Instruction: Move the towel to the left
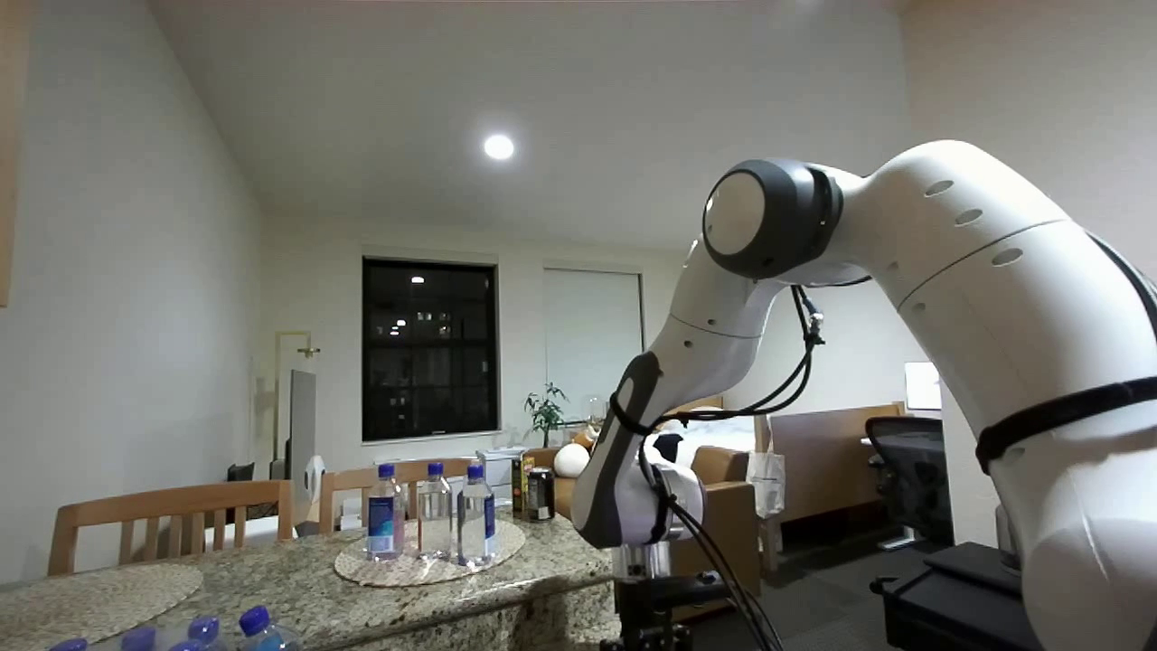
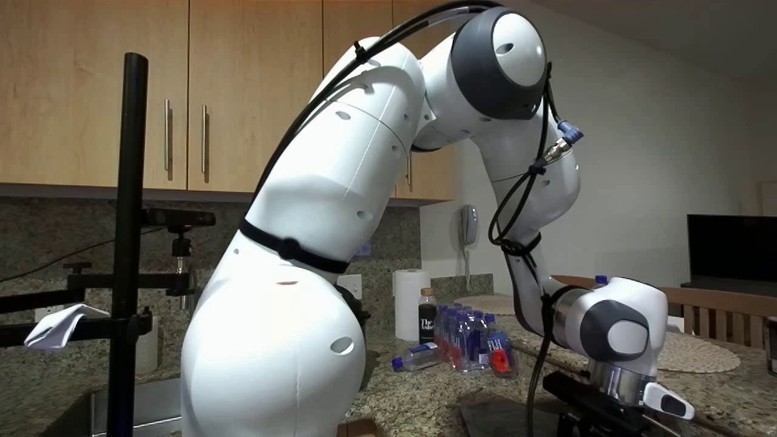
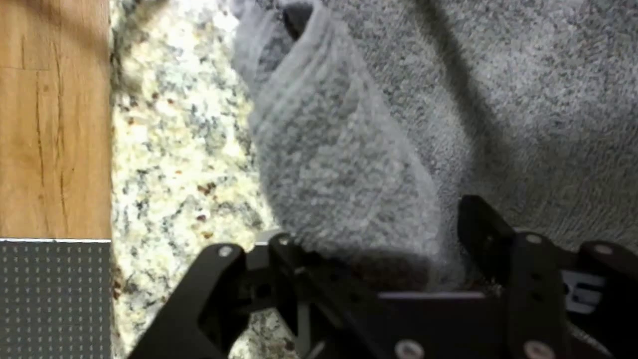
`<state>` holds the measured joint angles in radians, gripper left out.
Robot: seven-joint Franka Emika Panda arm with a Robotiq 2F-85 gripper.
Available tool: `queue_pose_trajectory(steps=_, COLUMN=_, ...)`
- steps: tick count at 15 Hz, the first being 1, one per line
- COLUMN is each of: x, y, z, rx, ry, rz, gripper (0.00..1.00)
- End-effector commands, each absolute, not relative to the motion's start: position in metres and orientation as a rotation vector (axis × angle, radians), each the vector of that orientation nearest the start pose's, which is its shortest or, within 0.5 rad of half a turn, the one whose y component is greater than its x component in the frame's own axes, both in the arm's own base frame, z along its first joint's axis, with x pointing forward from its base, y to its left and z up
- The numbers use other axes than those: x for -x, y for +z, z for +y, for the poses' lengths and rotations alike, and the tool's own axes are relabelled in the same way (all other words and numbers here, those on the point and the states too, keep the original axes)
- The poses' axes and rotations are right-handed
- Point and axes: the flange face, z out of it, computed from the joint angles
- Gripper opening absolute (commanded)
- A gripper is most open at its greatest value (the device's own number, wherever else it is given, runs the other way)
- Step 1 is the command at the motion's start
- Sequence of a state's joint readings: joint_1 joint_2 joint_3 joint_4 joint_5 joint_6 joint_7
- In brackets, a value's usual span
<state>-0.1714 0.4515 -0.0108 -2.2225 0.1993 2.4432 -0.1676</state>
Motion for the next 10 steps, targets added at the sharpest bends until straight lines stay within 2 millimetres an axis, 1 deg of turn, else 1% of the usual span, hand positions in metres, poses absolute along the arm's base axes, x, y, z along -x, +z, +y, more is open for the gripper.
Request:
queue_pose_trajectory(steps=1, x=-0.5132, y=0.1481, z=-0.0935, rx=2.935, ry=0.294, rz=0.243, gripper=0.47)
queue_pose_trajectory(steps=7, x=-0.5147, y=0.1521, z=-0.0921, rx=2.873, ry=0.316, rz=0.275, gripper=0.08)
queue_pose_trajectory(steps=10, x=-0.5129, y=0.1536, z=-0.0893, rx=2.809, ry=0.361, rz=0.263, gripper=0.05)
